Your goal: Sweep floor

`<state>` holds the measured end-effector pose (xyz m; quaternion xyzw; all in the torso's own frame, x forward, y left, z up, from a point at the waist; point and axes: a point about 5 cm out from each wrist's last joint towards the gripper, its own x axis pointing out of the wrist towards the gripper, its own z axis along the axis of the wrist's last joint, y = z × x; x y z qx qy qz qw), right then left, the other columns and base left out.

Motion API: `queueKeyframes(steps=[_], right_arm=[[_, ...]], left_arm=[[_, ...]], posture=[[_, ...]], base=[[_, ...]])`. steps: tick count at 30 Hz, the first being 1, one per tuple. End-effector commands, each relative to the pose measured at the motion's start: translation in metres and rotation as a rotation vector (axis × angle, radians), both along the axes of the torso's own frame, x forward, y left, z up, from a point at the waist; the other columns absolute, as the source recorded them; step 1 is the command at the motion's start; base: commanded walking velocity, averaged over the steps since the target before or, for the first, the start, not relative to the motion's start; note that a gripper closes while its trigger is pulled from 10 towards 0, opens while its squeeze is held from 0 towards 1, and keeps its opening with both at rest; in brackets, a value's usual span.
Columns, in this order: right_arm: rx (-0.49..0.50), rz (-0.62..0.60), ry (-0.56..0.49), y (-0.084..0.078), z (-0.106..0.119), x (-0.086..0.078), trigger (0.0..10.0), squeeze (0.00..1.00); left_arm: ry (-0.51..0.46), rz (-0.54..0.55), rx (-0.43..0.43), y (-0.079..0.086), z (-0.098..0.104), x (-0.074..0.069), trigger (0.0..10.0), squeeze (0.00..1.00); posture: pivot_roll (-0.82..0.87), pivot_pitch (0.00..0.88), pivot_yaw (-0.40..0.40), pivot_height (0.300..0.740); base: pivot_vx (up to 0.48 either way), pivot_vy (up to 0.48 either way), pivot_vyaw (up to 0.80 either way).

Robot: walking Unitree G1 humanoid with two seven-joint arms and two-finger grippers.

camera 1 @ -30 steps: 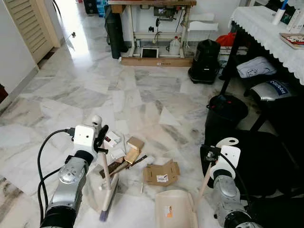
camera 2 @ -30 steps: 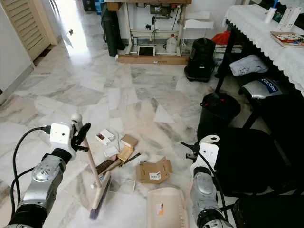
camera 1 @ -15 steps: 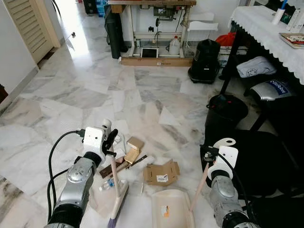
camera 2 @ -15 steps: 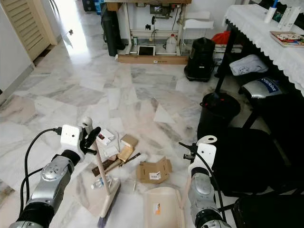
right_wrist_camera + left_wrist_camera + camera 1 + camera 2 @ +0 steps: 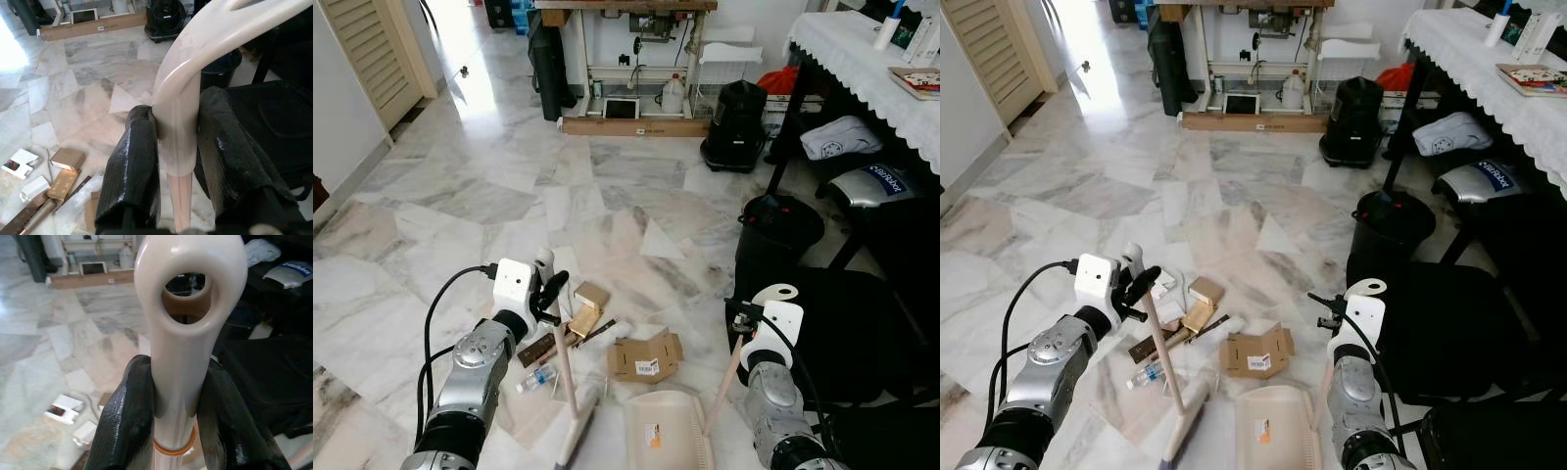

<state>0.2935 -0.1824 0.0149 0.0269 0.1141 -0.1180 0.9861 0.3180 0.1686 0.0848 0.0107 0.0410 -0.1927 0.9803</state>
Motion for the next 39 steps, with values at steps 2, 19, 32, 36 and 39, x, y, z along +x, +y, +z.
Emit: queueKeyframes(steps=[2, 19, 32, 36, 39], right_arm=[[0.011, -0.001, 0.013, 0.001, -0.002, 0.0, 10.0, 0.0], [0.001, 0.002, 0.02, 0.0, 0.0, 0.002, 10.0, 0.0], [0.002, 0.002, 0.021, 0.0, -0.001, 0.002, 10.0, 0.0], [-0.001, 0.001, 0.024, -0.001, -0.001, 0.002, 10.0, 0.0], [-0.003, 0.001, 0.025, -0.001, -0.001, 0.001, 10.0, 0.0]], left_arm=[[0.003, -0.044, 0.0, 0.002, 0.007, 0.003, 10.0, 0.0], [0.085, -0.298, -0.101, 0.003, 0.03, -0.008, 10.0, 0.0], [-0.159, -0.048, -0.218, 0.027, 0.077, 0.007, 10.0, 0.0], [-0.207, 0.061, -0.155, 0.038, 0.078, 0.006, 10.0, 0.0], [-0.194, 0.08, -0.114, 0.039, 0.072, 0.006, 10.0, 0.0]], posture=[[0.03, 0.007, 0.018, 0.74], [0.04, 0.0, 0.015, 0.74], [0.04, 0.0, 0.01, 0.74], [0.04, 0.0, 0.008, 0.74], [0.03, 0.0, 0.005, 0.74]], base=[[0.0, 0.0, 0.0], [0.0, 0.0, 0.0], [0.0, 0.0, 0.0], [0.0, 0.0, 0.0], [0.0, 0.0, 0.0]])
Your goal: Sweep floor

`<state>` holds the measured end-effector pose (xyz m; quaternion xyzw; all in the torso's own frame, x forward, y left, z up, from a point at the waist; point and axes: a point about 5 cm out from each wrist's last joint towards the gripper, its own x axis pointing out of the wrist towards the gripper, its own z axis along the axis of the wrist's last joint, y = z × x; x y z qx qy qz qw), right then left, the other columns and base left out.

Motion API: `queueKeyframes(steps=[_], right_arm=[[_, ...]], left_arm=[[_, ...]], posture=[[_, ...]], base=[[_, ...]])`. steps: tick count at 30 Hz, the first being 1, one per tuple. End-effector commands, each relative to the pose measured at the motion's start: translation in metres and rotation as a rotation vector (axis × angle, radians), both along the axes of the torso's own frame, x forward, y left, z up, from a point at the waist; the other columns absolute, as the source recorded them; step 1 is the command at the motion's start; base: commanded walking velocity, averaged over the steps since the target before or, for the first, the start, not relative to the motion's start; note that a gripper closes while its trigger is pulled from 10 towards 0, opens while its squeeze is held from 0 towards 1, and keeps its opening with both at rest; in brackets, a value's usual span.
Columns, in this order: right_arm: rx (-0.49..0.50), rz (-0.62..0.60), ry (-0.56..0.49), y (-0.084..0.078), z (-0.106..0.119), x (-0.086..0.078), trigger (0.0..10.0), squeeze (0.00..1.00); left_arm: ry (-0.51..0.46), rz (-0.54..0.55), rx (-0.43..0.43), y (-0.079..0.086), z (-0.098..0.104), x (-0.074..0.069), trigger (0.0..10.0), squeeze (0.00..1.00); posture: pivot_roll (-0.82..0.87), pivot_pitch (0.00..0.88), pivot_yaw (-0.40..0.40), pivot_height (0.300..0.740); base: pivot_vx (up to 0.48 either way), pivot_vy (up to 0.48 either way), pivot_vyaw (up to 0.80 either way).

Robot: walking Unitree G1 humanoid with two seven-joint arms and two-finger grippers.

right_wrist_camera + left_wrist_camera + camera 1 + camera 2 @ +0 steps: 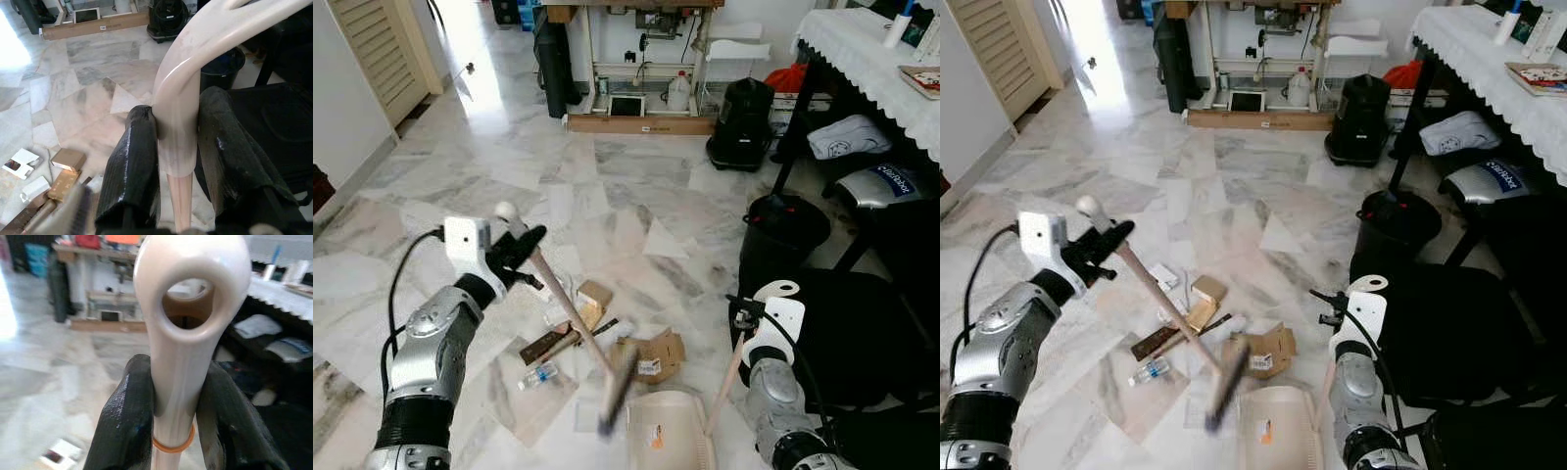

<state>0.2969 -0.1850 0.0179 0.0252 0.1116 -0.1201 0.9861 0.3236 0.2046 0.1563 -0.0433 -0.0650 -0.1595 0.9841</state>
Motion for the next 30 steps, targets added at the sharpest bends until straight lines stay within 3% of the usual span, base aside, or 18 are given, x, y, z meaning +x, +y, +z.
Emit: queueKeyframes(steps=[1, 9, 14, 30], right_arm=[[0.001, 0.005, 0.029, 0.002, -0.004, -0.002, 10.0, 0.0], [-0.007, 0.003, 0.029, 0.0, -0.004, -0.002, 10.0, 0.0], [-0.011, 0.003, 0.035, 0.0, -0.005, -0.003, 10.0, 0.0], [-0.008, 0.002, 0.031, 0.001, -0.006, -0.004, 10.0, 0.0]], left_arm=[[0.002, 0.011, 0.038, 0.002, -0.002, 0.0, 10.0, 0.0], [0.045, 0.012, 0.103, -0.002, -0.018, -0.002, 10.0, 0.0], [0.081, -0.01, 0.176, 0.0, -0.029, -0.011, 10.0, 0.0], [0.087, 0.013, 0.2, -0.002, -0.045, -0.028, 10.0, 0.0]], posture=[[0.03, 0.0, 0.005, 0.74], [0.03, 0.006, 0.005, 0.74], [0.03, 0.014, 0.007, 0.74], [0.03, 0.0, 0.016, 0.74]], base=[[0.0, 0.0, 0.0], [0.0, 0.0, 0.0], [0.0, 0.0, 0.0], [0.0, 0.0, 0.0]])
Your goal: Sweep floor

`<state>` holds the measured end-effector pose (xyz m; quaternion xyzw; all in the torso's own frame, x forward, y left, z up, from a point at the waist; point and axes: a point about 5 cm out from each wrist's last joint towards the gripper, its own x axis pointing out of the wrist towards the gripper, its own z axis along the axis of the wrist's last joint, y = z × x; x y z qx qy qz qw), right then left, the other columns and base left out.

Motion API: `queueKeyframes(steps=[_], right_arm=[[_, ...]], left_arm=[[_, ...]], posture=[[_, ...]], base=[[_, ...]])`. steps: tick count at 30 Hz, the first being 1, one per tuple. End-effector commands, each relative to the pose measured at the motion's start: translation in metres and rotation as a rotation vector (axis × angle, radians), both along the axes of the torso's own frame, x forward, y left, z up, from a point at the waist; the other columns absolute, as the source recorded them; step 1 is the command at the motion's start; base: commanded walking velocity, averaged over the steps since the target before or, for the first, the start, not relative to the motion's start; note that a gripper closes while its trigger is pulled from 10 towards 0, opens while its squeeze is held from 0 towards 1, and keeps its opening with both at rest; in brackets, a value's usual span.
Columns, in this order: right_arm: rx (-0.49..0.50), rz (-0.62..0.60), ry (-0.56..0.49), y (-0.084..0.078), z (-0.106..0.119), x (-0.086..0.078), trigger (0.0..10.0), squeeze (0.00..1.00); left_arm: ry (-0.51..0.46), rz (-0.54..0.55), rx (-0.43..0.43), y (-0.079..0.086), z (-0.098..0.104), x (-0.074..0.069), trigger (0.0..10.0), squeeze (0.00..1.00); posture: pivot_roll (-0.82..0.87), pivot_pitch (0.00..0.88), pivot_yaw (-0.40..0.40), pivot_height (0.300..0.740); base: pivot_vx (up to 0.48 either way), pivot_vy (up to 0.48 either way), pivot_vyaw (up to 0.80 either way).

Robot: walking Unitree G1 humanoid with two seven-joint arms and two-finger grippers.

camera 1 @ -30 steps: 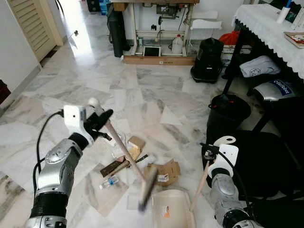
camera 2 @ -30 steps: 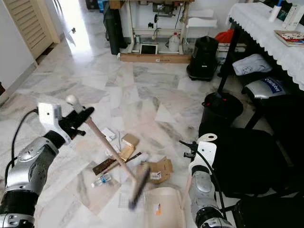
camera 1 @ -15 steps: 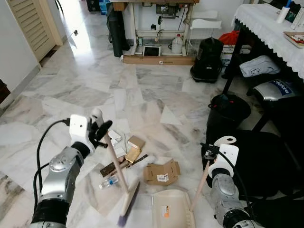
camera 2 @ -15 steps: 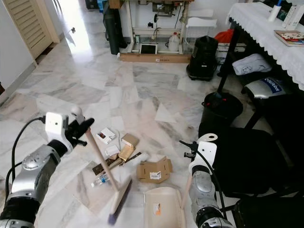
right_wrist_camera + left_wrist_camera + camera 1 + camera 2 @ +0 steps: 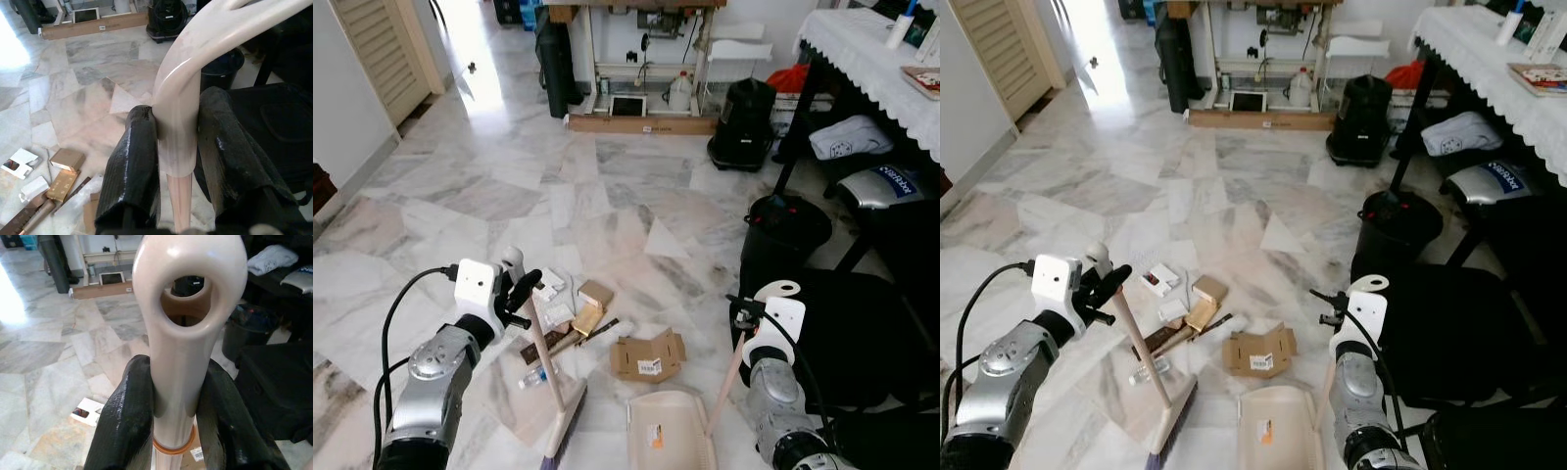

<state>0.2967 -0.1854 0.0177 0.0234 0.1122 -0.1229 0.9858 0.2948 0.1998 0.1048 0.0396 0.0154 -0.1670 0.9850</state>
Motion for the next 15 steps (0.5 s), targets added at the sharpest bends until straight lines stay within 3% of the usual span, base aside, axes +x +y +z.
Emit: queueKeyframes(steps=[1, 7, 15], right_arm=[[-0.004, 0.007, 0.029, 0.001, -0.006, -0.004, 10.0, 0.0], [-0.007, 0.002, 0.031, 0.001, -0.006, -0.005, 10.0, 0.0], [-0.045, -0.016, 0.023, -0.002, -0.006, -0.007, 10.0, 0.0]], left_arm=[[-0.058, 0.03, 0.006, 0.004, 0.009, 0.001, 10.0, 0.0], [-0.167, 0.13, 0.024, 0.013, 0.022, 0.001, 10.0, 0.0], [-0.151, 0.14, 0.038, 0.015, 0.018, 0.001, 10.0, 0.0]], posture=[[0.03, 0.0, 0.016, 0.74], [0.03, 0.0, 0.016, 0.74], [0.03, 0.0, 0.012, 0.74]], base=[[0.0, 0.0, 0.0], [0.0, 0.0, 0.0], [0.0, 0.0, 0.0]])
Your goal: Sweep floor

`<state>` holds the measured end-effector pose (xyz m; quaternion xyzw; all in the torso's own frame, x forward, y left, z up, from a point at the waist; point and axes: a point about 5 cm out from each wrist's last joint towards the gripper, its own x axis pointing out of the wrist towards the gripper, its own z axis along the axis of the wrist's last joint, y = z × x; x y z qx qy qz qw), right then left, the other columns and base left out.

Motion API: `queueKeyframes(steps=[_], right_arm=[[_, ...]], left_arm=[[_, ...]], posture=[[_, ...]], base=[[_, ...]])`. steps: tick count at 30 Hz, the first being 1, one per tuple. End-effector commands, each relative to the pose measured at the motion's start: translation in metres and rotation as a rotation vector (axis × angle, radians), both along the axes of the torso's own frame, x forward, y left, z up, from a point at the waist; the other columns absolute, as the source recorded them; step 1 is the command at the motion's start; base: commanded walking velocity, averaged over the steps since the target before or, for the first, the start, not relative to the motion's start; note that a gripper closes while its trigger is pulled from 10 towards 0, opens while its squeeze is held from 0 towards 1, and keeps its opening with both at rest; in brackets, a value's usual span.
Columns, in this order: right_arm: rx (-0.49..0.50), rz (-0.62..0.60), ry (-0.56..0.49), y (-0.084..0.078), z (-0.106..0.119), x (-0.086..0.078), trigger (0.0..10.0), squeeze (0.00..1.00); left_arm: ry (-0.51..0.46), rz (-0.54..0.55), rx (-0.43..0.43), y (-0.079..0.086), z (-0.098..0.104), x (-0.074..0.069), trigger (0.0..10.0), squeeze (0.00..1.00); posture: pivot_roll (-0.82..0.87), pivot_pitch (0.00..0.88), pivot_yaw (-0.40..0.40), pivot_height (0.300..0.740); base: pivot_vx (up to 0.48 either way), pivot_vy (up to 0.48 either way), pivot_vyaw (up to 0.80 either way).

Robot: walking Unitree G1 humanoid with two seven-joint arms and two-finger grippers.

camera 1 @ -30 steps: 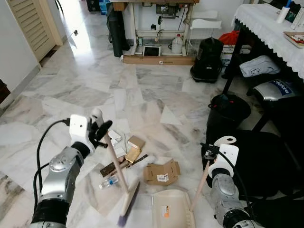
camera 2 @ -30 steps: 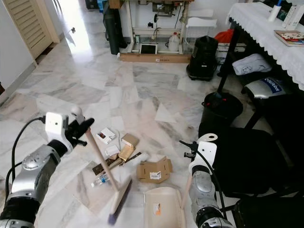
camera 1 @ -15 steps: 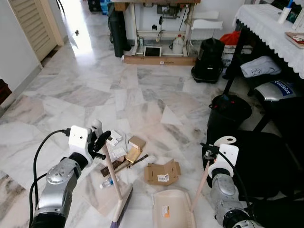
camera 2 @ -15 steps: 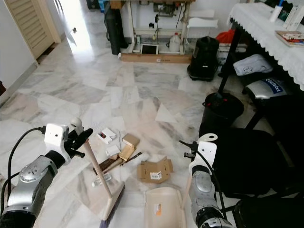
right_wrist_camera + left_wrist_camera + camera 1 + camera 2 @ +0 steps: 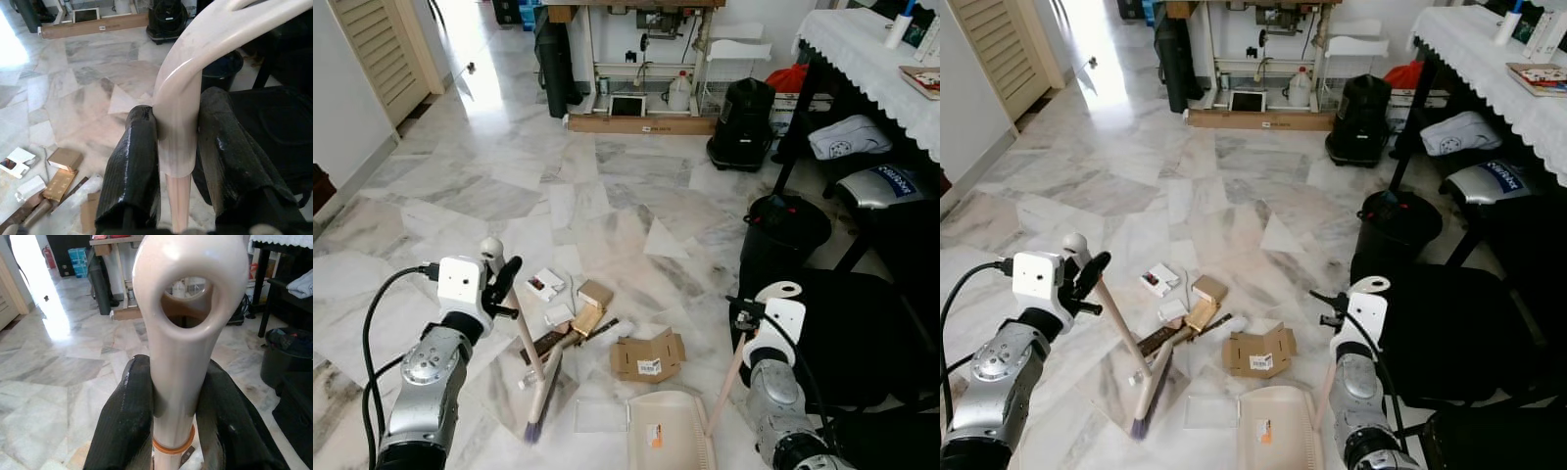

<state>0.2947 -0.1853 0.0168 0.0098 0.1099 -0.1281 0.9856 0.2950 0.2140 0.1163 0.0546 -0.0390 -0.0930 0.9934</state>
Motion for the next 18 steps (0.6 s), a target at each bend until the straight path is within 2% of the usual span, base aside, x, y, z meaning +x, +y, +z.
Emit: queueKeyframes(steps=[1, 7, 18], right_arm=[[-0.017, -0.013, 0.023, -0.003, -0.005, -0.005, 10.0, 0.0], [-0.022, -0.036, 0.033, -0.006, -0.008, -0.008, 10.0, 0.0], [-0.078, 0.005, 0.07, 0.002, -0.016, -0.015, 10.0, 0.0]], left_arm=[[-0.029, -0.001, 0.027, 0.001, 0.006, 0.001, 10.0, 0.0], [-0.012, -0.002, 0.032, 0.001, 0.002, 0.002, 10.0, 0.0], [0.037, -0.029, 0.037, -0.004, -0.008, 0.003, 10.0, 0.0]], posture=[[0.03, 0.0, 0.012, 0.74], [0.04, 0.007, 0.011, 0.74], [0.04, 0.026, 0.014, 0.74]], base=[[0.0, 0.0, 0.0], [0.0, 0.0, 0.0], [0.0, 0.0, 0.0]])
